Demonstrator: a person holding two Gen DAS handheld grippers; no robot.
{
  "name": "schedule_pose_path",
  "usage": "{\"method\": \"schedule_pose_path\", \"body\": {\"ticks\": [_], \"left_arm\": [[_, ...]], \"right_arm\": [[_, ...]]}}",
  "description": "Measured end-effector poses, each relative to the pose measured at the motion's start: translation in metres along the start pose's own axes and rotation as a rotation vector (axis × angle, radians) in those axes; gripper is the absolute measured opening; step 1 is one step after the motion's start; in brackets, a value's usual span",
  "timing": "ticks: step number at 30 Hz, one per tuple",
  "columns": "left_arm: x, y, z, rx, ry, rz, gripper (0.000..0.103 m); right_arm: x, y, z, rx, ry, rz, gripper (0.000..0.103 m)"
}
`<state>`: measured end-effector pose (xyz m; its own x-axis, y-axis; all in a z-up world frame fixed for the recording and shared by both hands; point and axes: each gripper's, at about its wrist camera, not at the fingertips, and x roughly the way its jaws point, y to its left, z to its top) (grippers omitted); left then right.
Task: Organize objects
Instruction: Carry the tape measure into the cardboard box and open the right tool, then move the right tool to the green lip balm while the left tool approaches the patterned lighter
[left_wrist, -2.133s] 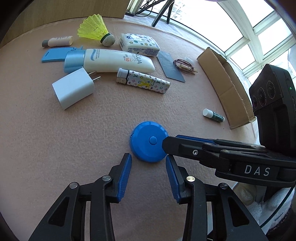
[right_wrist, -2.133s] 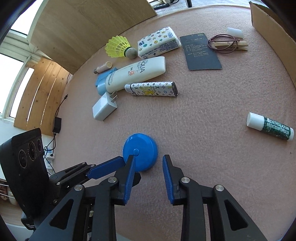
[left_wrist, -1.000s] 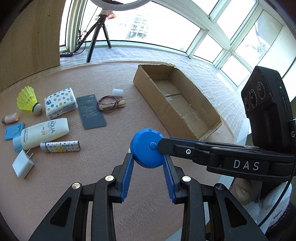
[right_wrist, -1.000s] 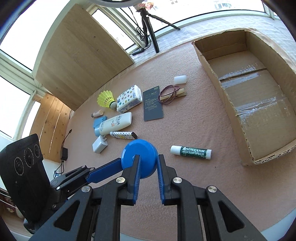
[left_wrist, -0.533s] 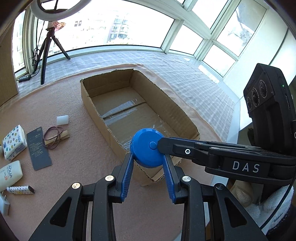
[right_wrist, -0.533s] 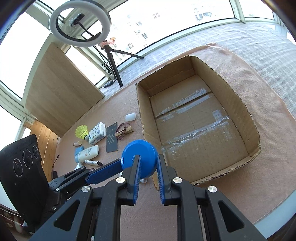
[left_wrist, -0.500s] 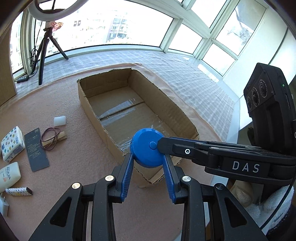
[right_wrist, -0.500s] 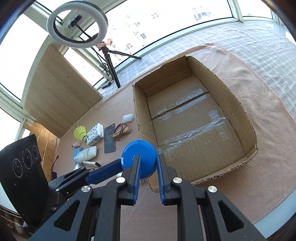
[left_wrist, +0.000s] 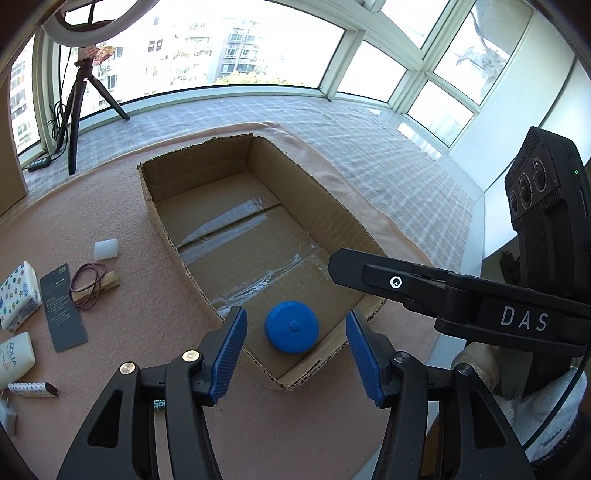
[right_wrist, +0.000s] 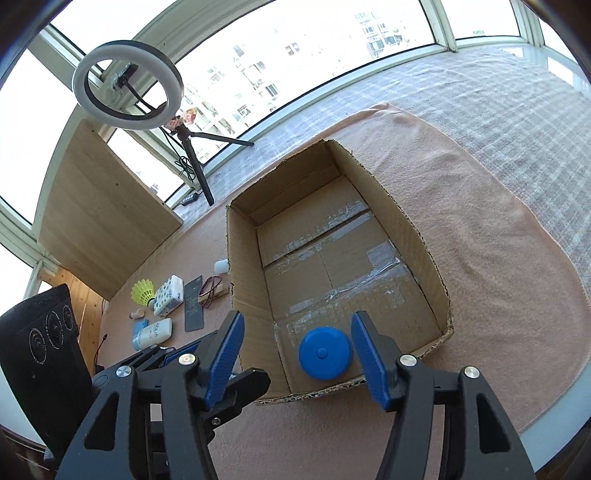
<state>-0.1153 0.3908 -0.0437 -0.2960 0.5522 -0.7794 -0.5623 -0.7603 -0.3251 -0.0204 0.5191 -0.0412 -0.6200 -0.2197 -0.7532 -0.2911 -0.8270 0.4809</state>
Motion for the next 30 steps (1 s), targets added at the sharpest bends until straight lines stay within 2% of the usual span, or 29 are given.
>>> {"method": "schedule_pose_path", "body": {"ticks": [15,23,30], "left_arm": [[-0.043,0.048,-0.033,-0.099,-0.026,0.075,0.06],[-0.074,0.106,-0.062,-0.188,-0.021,0.147,0.06],[-0.091,0.167,-0.076,-0.29,-0.015,0.209,0.06]], "right_arm": [[0.001,0.03,-0.013,-0.07,0.005,0.024,0.057],[0.01,0.068,-0.031,-0.145,0.039,0.054,0.057],[0.023,0.1,-0.052,-0.188,0.097,0.104,0.057]]}}
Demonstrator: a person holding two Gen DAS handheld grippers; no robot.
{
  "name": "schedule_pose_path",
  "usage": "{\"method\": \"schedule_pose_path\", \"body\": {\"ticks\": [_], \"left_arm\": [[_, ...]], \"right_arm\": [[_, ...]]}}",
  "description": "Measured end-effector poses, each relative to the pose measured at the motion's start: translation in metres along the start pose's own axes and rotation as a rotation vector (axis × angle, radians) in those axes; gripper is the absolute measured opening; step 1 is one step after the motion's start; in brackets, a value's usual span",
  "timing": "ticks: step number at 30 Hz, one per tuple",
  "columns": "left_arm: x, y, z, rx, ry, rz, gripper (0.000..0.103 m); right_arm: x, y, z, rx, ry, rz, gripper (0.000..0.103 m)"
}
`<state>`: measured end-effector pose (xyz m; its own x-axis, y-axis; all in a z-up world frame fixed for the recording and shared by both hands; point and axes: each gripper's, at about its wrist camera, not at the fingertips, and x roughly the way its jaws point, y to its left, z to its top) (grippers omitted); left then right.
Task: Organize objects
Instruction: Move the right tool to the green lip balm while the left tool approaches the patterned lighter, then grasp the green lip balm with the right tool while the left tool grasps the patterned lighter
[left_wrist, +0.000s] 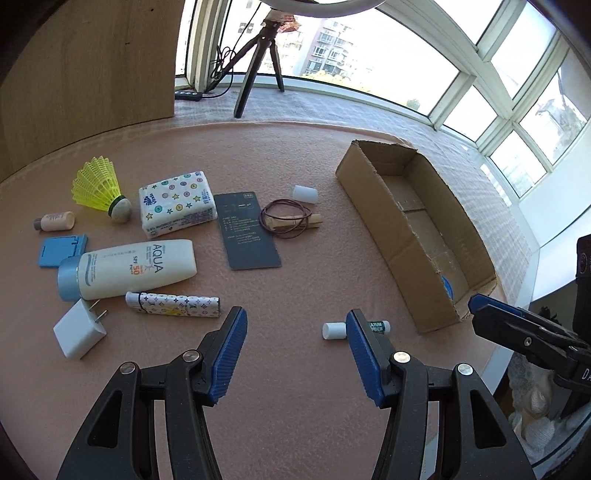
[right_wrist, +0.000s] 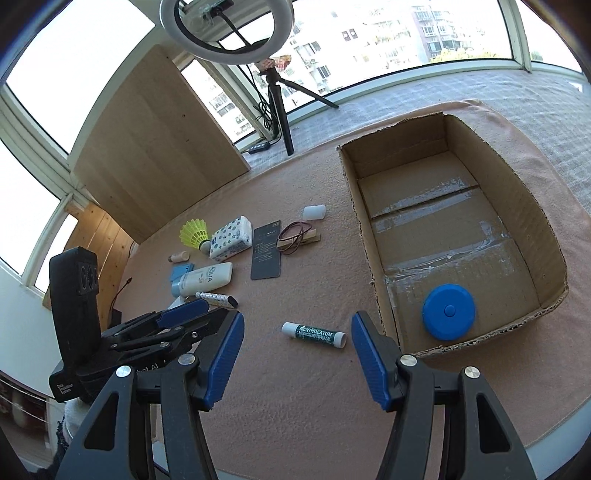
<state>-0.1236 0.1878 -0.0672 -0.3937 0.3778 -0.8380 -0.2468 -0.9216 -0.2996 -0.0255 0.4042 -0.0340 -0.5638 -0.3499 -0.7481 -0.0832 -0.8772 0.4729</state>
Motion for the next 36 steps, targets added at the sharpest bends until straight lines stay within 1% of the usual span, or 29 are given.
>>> {"method": "schedule_pose_path", "body": {"ticks": [4,7,9,16,19,25,27,30,36], "left_arm": [[0.008,0.034,0.011,-0.067,0.023,0.012,0.059],[0.015,0.047,0.019,-0.076,0.034,0.031,0.058],[0.019,0.051,0.023,-0.074,0.037,0.032,0.057],[0.042,0.054,0.032,-0.07,0.074,0.018,0.043],[0.049,0.054,0.031,-0.066,0.088,0.013,0.041],[0.054,0.06,0.023,-0.077,0.105,0.003,0.04],[0.055,0.062,0.018,-0.077,0.114,0.003,0.04],[0.057,0.064,0.009,-0.08,0.124,0.007,0.04],[0.051,0.062,0.0,-0.063,0.108,0.01,0.04]], "right_arm": [[0.009,0.012,-0.011,-0.005,0.03,0.006,0.057],[0.012,0.016,-0.019,-0.003,0.044,0.003,0.057],[0.012,0.017,-0.024,-0.002,0.049,-0.002,0.057],[0.011,0.012,-0.033,0.018,0.065,-0.027,0.057],[0.012,0.012,-0.034,0.015,0.073,-0.028,0.056],[0.024,0.02,-0.022,-0.021,0.099,-0.014,0.056],[0.034,0.023,-0.015,-0.04,0.125,0.0,0.056],[0.051,0.028,-0.006,-0.089,0.157,-0.022,0.056],[0.093,0.037,0.005,-0.169,0.261,-0.037,0.056]]}}
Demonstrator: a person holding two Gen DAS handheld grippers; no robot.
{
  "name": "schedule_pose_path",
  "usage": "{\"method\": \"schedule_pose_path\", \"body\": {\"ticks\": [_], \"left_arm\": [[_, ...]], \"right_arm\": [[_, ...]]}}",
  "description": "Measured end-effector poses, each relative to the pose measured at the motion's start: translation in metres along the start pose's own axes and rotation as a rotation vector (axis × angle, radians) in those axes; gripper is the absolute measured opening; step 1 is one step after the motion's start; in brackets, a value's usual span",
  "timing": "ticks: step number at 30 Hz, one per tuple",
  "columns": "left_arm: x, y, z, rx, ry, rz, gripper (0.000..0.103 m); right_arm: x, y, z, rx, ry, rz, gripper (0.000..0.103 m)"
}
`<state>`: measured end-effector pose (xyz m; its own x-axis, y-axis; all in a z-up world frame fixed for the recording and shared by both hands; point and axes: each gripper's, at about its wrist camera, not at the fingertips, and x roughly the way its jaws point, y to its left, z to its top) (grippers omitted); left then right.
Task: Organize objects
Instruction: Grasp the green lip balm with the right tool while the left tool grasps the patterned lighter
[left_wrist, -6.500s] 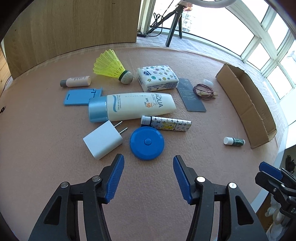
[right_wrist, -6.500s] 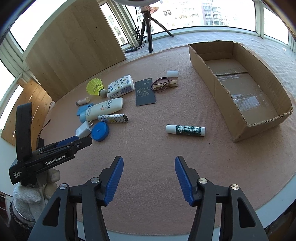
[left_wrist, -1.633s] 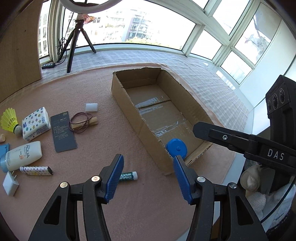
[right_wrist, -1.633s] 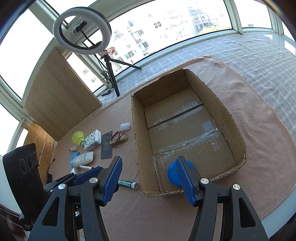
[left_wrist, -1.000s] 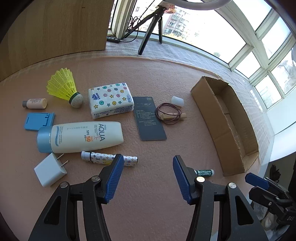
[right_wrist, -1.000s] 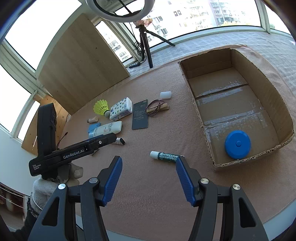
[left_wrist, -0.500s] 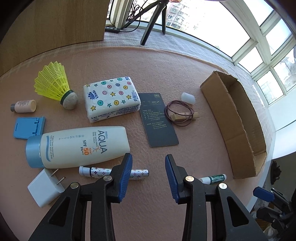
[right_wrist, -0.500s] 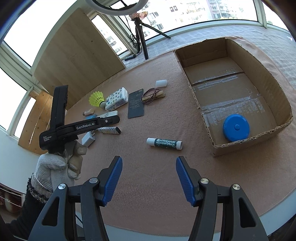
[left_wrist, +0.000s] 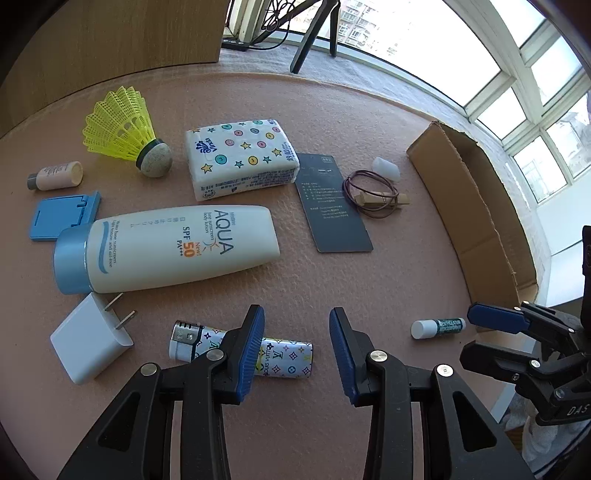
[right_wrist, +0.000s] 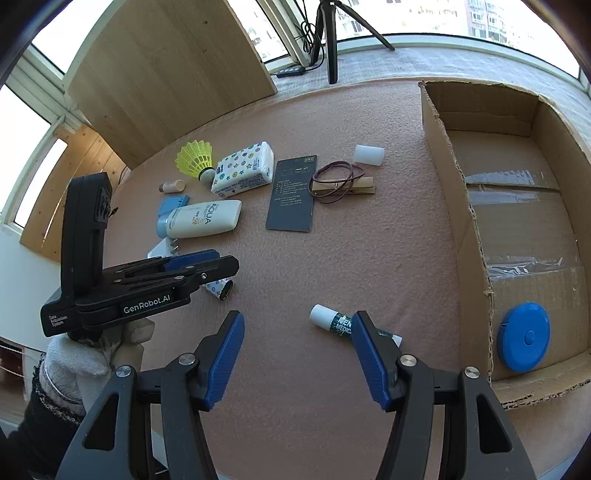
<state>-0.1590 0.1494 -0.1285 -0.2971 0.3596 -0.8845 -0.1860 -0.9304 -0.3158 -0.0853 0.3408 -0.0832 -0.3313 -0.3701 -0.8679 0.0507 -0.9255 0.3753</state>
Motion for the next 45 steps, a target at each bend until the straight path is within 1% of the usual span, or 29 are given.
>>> {"method": "schedule_pose_path", "body": {"ticks": [4,9,12,15,17,19,20,21,24,26,27,29,32,35,38,42,44,45], "left_arm": [[0.002,-0.005,-0.005,0.022,0.008,-0.022,0.04],[0.009,-0.016,-0.013,0.067,0.026,-0.028,0.04],[0.007,-0.017,-0.019,0.077,0.032,-0.034,0.04],[0.004,-0.017,-0.026,0.098,0.038,-0.023,0.04],[0.001,-0.016,-0.033,0.11,0.039,-0.023,0.04],[-0.005,-0.013,-0.038,0.104,0.036,-0.019,0.04],[-0.009,-0.012,-0.04,0.094,0.029,-0.028,0.04],[-0.016,-0.01,-0.043,0.081,0.012,-0.029,0.04],[-0.035,-0.004,-0.048,0.045,-0.051,0.011,0.043],[-0.04,0.003,-0.049,0.011,-0.065,0.046,0.048],[-0.041,0.008,-0.05,0.001,-0.061,0.061,0.049],[-0.038,0.014,-0.049,-0.004,-0.04,0.093,0.049],[-0.029,0.015,-0.045,-0.004,-0.013,0.126,0.049],[-0.023,0.014,-0.042,0.006,0.003,0.131,0.049],[-0.012,0.013,-0.038,0.012,0.027,0.132,0.049],[-0.01,0.007,-0.035,0.048,0.023,0.151,0.049],[-0.008,0.003,-0.034,0.077,0.021,0.161,0.048],[-0.008,0.001,-0.035,0.092,0.016,0.166,0.047]], "right_arm": [[0.025,-0.003,0.012,-0.007,0.073,-0.022,0.056],[0.04,-0.011,0.019,-0.002,0.124,-0.099,0.056],[0.046,-0.012,0.016,0.003,0.163,-0.105,0.057],[0.048,-0.012,0.007,0.009,0.186,-0.096,0.057],[0.046,-0.01,0.001,0.008,0.186,-0.084,0.057],[0.044,-0.009,-0.006,0.019,0.196,-0.046,0.057],[0.044,-0.008,-0.009,0.024,0.198,-0.028,0.057],[0.042,-0.006,-0.012,0.024,0.195,-0.019,0.057],[0.035,-0.002,-0.019,0.011,0.159,-0.021,0.057],[0.029,0.001,-0.023,-0.019,0.129,-0.056,0.057],[0.028,0.003,-0.025,-0.044,0.118,-0.082,0.057],[0.028,0.009,-0.029,-0.101,0.105,-0.128,0.057],[0.028,0.014,-0.038,-0.181,0.11,-0.168,0.057],[0.029,0.019,-0.045,-0.241,0.113,-0.213,0.056],[0.031,0.02,-0.049,-0.256,0.121,-0.248,0.056],[0.036,0.02,-0.052,-0.264,0.124,-0.285,0.055],[0.036,0.019,-0.053,-0.264,0.118,-0.294,0.05],[0.035,0.019,-0.054,-0.266,0.112,-0.301,0.049]]}}
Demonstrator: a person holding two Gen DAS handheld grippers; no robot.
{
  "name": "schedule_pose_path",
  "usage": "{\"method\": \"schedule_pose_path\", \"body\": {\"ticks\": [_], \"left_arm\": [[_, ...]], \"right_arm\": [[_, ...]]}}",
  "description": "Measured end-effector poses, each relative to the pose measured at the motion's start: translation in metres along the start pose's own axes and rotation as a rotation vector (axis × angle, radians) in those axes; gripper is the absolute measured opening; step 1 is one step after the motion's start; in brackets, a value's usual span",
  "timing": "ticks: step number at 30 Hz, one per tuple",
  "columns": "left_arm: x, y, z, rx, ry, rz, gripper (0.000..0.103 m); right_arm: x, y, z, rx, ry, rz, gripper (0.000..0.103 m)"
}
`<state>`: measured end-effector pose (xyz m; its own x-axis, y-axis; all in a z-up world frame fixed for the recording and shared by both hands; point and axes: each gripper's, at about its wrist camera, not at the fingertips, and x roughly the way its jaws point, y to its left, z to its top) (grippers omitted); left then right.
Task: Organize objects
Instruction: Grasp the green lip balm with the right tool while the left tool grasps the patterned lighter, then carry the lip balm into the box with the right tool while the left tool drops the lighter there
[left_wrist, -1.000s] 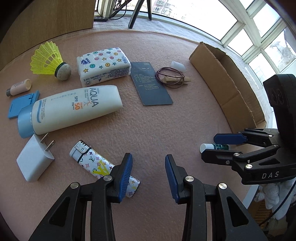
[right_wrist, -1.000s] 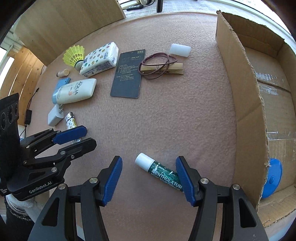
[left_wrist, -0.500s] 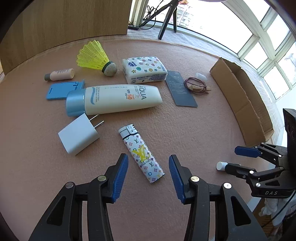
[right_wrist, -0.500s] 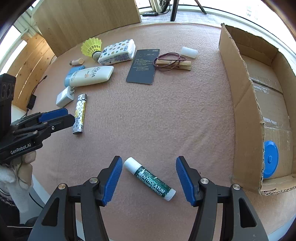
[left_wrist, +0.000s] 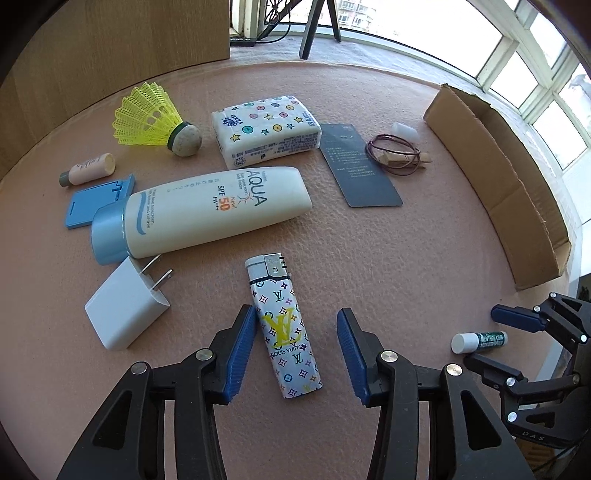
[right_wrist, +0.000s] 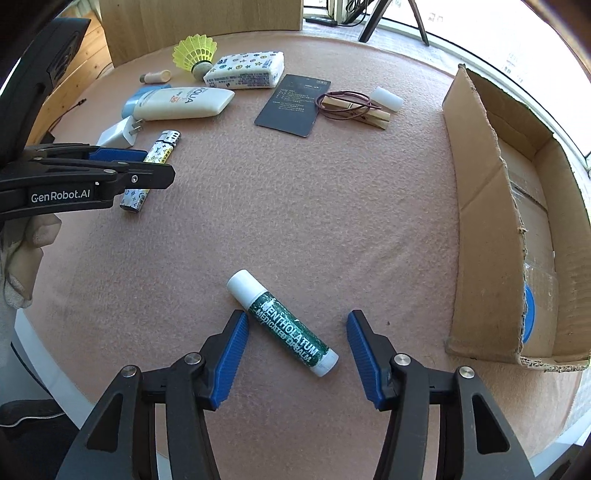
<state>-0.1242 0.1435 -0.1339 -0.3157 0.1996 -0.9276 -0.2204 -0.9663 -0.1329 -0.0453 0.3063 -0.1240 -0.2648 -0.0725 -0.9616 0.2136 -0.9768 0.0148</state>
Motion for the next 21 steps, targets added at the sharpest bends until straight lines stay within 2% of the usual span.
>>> {"method": "schedule_pose_path", "body": {"ticks": [5,12,15,21], "left_arm": [[-0.002,0.0,-0.004,0.023,-0.015,0.007,0.027],[0.006,-0.011,-0.004,0.038,-0.017,0.001,0.025],[0.007,-0.012,-0.007,0.027,-0.017,-0.02,0.025],[-0.001,-0.014,-0.009,-0.016,-0.015,-0.097,0.025]], "right_arm": [[-0.002,-0.001,0.002,0.004,-0.015,0.017,0.033],[-0.001,0.001,0.007,-0.004,-0.033,0.007,0.014],[0.001,0.01,0.01,0.008,-0.039,0.013,0.014],[-0.011,-0.004,-0.004,0.092,-0.075,0.055,0.014]]}}
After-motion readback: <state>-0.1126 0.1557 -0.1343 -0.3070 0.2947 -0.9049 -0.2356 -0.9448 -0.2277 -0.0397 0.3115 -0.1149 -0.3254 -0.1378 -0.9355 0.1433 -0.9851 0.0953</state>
